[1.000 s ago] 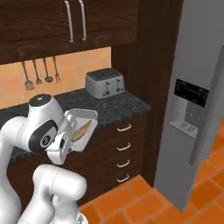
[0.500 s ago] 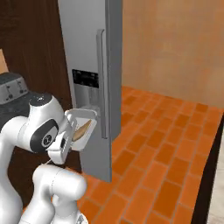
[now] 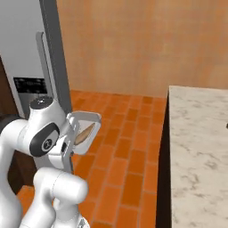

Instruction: Take the meat container that has the chicken drumstick and place it on the second highest rack of the freezer. Then take the vegetable container that has the garlic and sweet potato and place it on the highest rack of the freezer.

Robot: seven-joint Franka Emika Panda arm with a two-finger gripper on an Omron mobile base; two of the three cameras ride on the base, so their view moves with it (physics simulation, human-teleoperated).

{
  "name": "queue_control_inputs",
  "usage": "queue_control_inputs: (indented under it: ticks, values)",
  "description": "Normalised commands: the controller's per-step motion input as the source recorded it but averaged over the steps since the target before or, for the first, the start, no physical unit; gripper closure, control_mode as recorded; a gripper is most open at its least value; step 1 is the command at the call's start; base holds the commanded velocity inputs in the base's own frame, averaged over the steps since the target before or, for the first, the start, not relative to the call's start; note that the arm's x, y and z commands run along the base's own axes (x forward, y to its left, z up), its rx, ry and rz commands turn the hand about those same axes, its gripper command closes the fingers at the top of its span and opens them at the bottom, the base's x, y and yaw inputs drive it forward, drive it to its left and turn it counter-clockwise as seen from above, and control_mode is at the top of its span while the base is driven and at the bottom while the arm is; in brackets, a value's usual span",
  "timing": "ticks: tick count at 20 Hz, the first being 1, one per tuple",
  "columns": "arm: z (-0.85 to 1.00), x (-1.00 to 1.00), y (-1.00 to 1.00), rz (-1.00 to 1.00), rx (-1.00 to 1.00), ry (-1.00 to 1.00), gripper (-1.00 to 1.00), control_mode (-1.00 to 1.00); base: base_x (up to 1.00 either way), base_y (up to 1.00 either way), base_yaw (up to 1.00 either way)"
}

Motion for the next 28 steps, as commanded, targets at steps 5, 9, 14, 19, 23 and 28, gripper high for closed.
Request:
queue_control_inputs:
  ticks: [5,9,14,19,23,28]
  values:
    - [0.00,0.00,0.00,0.00,0.00,0.00,1.00,1.00,0.96,-0.15,-0.02]
    - [0.00,0.00,0.00,0.00,0.00,0.00,1.00,1.00,1.00,-0.26,0.00]
    - [0.00,0.00,0.00,0.00,0.00,0.00,1.00,1.00,1.00,-0.32,0.00]
    - [0.00,0.00,0.00,0.00,0.00,0.00,1.00,1.00,1.00,-0.34,0.09]
    - [0.00,0.00,0.00,0.00,0.00,0.00,1.00,1.00,1.00,-0.43,0.33]
    - [0.00,0.00,0.00,0.00,0.00,0.00,1.00,1.00,1.00,-0.61,0.41]
